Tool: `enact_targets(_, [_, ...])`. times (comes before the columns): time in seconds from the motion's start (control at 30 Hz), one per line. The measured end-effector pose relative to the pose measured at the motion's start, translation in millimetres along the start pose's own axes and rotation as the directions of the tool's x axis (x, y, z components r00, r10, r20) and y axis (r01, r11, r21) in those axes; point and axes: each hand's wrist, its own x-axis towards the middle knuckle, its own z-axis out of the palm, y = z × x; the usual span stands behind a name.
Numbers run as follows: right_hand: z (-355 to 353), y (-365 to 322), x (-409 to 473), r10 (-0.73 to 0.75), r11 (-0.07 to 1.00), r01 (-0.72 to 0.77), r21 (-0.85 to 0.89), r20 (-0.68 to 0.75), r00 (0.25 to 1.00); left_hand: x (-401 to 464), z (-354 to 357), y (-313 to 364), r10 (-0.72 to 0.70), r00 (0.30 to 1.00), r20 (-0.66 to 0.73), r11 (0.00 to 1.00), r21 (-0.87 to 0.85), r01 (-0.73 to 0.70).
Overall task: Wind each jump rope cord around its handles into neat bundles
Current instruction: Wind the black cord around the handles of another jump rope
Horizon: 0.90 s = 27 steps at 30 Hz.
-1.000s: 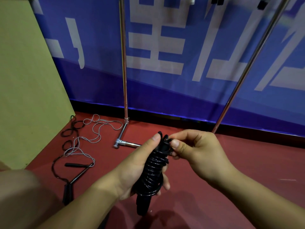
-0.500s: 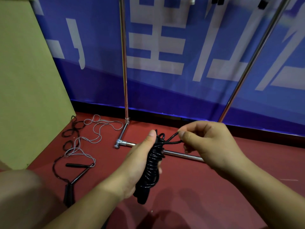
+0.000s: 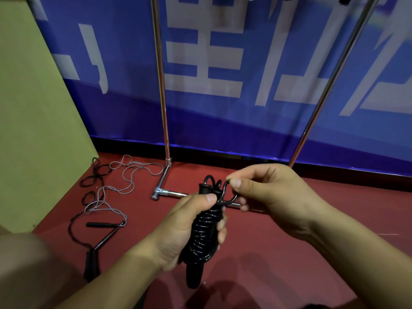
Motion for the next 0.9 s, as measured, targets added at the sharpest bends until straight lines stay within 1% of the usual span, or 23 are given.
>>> enact_targets(0.07, [1,5,0,0.03,0.996,-0.034,0.085,0.051,0.998,0,-1,0,-0.002,1.0,0.019,1.0,-0.03,0.002])
enact_targets(0.13, [4,11,1,0.032,0.994,-0.037,0.098,0.06,0.998,-1,0,1,0.004,0.999,0.047,0.999,-0.038,-0.002])
enact_targets(0.23, [9,17,2,-0.019,0.992,0.013,0.129,0.045,0.999,-2,3,3,0.017,0.997,0.075,1.0,-0.025,-0.015])
enact_targets(0.37, [13,20,3,-0.112,0.983,0.106,0.149,0.03,0.993,-3,2,4,0.009,0.998,0.058,0.999,-0.053,-0.006])
enact_targets(0.53, [19,28,6,-0.274,0.959,0.278,0.051,-0.065,0.959,-4,1,5,-0.074,0.994,0.085,0.985,-0.148,0.086])
enact_targets(0.63, [21,32,6,-0.396,0.916,0.4,0.027,-0.106,0.912,-5,-1,6,-0.099,0.988,0.114,0.979,-0.166,0.117])
enact_targets(0.7, [20,34,6,-0.479,0.878,0.476,-0.05,-0.088,0.873,-6,-1,8,-0.123,0.98,0.16,0.976,-0.161,0.148])
enact_targets(0.77, [19,35,6,-0.517,0.854,0.51,-0.105,-0.057,0.854,-7,-1,9,-0.153,0.966,0.21,0.972,-0.145,0.185])
enact_targets(0.9, [20,39,8,-0.512,0.855,0.503,-0.128,-0.05,0.858,-8,-1,9,-0.175,0.95,0.258,0.969,-0.129,0.213])
